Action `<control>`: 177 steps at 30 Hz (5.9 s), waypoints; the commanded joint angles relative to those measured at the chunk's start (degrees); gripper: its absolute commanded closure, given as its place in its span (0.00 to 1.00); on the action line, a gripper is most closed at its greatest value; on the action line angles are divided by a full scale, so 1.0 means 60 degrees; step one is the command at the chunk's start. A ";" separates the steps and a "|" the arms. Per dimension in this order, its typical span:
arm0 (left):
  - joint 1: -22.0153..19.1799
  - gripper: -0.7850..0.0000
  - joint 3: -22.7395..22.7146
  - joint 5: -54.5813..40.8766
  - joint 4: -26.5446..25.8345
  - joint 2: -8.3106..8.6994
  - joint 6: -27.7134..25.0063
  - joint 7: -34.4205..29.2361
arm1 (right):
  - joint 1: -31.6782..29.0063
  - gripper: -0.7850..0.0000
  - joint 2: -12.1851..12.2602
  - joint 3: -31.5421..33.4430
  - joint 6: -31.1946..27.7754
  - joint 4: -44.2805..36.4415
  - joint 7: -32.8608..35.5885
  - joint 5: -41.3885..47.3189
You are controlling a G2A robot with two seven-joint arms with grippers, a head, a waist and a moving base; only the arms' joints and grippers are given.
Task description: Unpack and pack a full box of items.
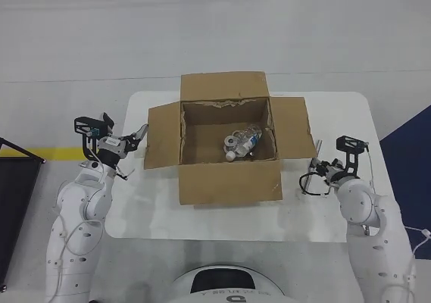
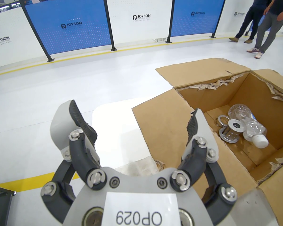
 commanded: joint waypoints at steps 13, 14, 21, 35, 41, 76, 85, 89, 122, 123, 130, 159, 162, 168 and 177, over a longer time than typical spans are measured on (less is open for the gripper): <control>0.0000 0.00 0.0000 0.0000 0.0000 0.0000 0.0000 0.0000 | 0.1143 0.57 -0.0030 -0.1451 0.0788 0.1047 0.0957 -0.2024; 0.0000 0.00 0.0000 0.0000 0.0000 0.0000 0.0000 0.0000 | 0.1194 0.57 -0.0033 -0.1476 0.0792 0.1101 0.0985 -0.2027; 0.0000 0.00 0.0000 0.0000 0.0000 0.0000 0.0000 0.0000 | 0.1638 0.59 -0.0056 -0.1686 0.0923 0.1632 0.1158 -0.2244; 0.0000 0.00 0.0000 0.0000 0.0000 0.0000 0.0000 0.0000 | 0.2306 0.68 -0.0107 -0.2039 0.1159 0.2562 0.1399 -0.2674; 0.0000 0.00 0.0000 0.0000 0.0000 0.0000 0.0000 0.0000 | 0.2466 0.77 -0.0124 -0.2154 0.1238 0.2833 0.1514 -0.2931; 0.0000 0.00 0.0000 0.0000 0.0000 0.0000 0.0000 0.0000 | 0.1736 0.57 -0.0059 -0.1213 0.0731 0.1984 0.0955 -0.1942; 0.0000 0.00 0.0000 0.0000 0.0000 0.0000 0.0000 0.0000 | 0.2385 0.63 -0.0102 -0.1659 0.1129 0.2903 0.1291 -0.2555; 0.0000 0.00 0.0000 0.0000 0.0000 0.0000 0.0000 0.0000 | 0.2469 0.69 -0.0114 -0.1744 0.1222 0.3018 0.1368 -0.2706; 0.0000 0.00 0.0000 0.0000 0.0000 0.0000 0.0000 0.0000 | 0.2662 1.00 -0.0179 -0.1505 0.1355 0.3165 0.1594 -0.2621; 0.0000 0.00 0.0000 0.0000 0.0000 0.0000 0.0000 0.0000 | 0.2596 1.00 -0.0170 -0.1383 0.1243 0.3065 0.1523 -0.2420; 0.0000 0.00 0.0000 0.0000 0.0000 0.0000 0.0000 0.0000 | 0.1887 1.00 -0.0069 0.0180 -0.0217 0.2366 0.0600 0.0210; 0.0000 0.00 0.0000 0.0000 0.0000 0.0000 0.0000 0.0000 | 0.3723 1.00 0.0978 0.3579 -0.5960 0.7802 0.5682 1.2471; 0.0000 0.00 0.0000 0.0000 0.0000 0.0000 0.0000 0.0000 | 0.3736 1.00 0.1146 0.3465 -0.5423 0.7924 0.6221 1.3759; 0.0000 0.00 0.0000 0.0000 0.0000 0.0000 0.0000 0.0000 | 0.3849 1.00 0.1384 0.3080 -0.4625 0.8275 0.7018 1.5478; 0.0000 0.00 0.0000 0.0000 0.0000 0.0000 0.0000 0.0000 | 0.3845 1.00 0.1564 0.2445 -0.4560 0.8013 0.7083 1.5974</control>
